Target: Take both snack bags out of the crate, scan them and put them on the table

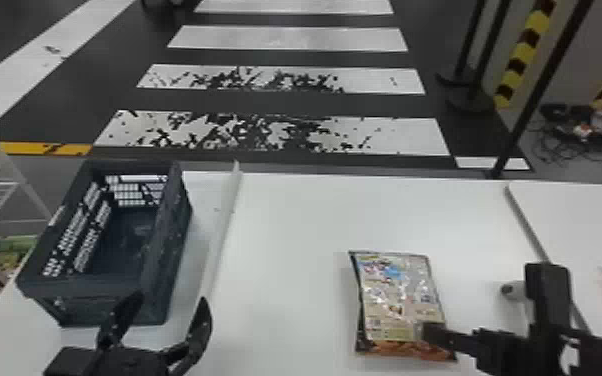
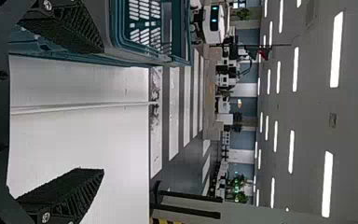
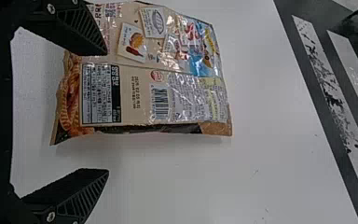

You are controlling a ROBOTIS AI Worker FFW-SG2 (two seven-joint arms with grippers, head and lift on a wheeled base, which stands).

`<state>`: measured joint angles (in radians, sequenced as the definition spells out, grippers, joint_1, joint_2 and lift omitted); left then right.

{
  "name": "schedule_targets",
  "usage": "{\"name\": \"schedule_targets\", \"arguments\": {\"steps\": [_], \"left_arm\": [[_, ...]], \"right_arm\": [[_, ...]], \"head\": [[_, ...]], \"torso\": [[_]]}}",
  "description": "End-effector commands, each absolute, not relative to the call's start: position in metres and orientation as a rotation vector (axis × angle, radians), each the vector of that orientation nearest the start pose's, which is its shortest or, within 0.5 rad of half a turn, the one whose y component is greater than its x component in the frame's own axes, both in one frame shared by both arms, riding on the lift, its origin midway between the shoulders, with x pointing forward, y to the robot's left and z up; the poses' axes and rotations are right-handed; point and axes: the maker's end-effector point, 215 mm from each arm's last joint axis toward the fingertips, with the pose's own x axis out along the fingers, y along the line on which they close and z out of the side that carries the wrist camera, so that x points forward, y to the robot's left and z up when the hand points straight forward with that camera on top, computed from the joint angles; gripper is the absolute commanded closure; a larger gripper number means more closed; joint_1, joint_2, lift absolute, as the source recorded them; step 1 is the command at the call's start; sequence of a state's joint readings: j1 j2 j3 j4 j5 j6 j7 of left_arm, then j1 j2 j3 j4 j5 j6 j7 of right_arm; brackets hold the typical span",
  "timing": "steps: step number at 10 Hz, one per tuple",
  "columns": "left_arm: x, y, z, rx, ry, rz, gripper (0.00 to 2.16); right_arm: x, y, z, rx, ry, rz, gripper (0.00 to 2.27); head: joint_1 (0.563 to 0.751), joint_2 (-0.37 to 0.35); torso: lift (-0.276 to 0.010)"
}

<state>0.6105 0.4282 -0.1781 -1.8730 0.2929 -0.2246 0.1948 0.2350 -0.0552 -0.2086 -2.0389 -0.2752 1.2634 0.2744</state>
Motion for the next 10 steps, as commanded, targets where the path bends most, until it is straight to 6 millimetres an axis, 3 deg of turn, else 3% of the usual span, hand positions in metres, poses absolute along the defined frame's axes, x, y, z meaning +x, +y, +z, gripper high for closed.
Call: {"name": "schedule_targets", "arguments": {"steps": [1,6,7,8,9,10], "left_arm": [[0.382,0.244,-0.43,0.005,0.164,-0.097,0.09],[0.383,0.245,-0.432,0.007,0.167,-0.095,0.09],[0.383,0.245,-0.432,0.007,0.167,-0.095,0.09],[0.382,0.245,-0.433,0.005,0.169,-0.094,0.09],[0.383,0.245,-0.433,0.005,0.167,-0.094,0.09],[0.383,0.246,-0.433,0.006,0.169,-0.094,0.09]], "right_arm": [[0.391,-0.216,-0.522,0.363,0.971,0.232,0.1],[0.397,-0.209,-0.538,0.379,0.999,0.244,0.11],[0.398,-0.209,-0.54,0.378,1.004,0.244,0.26],[0.398,-0.212,-0.542,0.368,1.009,0.242,0.74],[0.396,-0.214,-0.547,0.334,1.023,0.236,1.73],[0.393,-0.217,-0.551,0.314,1.049,0.224,2.26]], "head": [[0.695,0.035],[0.695,0.05],[0.695,0.052],[0.695,0.052],[0.695,0.052],[0.695,0.05]], "torso": [[-0.092],[-0.092],[-0.092],[-0.092],[-0.092],[-0.092]]}}
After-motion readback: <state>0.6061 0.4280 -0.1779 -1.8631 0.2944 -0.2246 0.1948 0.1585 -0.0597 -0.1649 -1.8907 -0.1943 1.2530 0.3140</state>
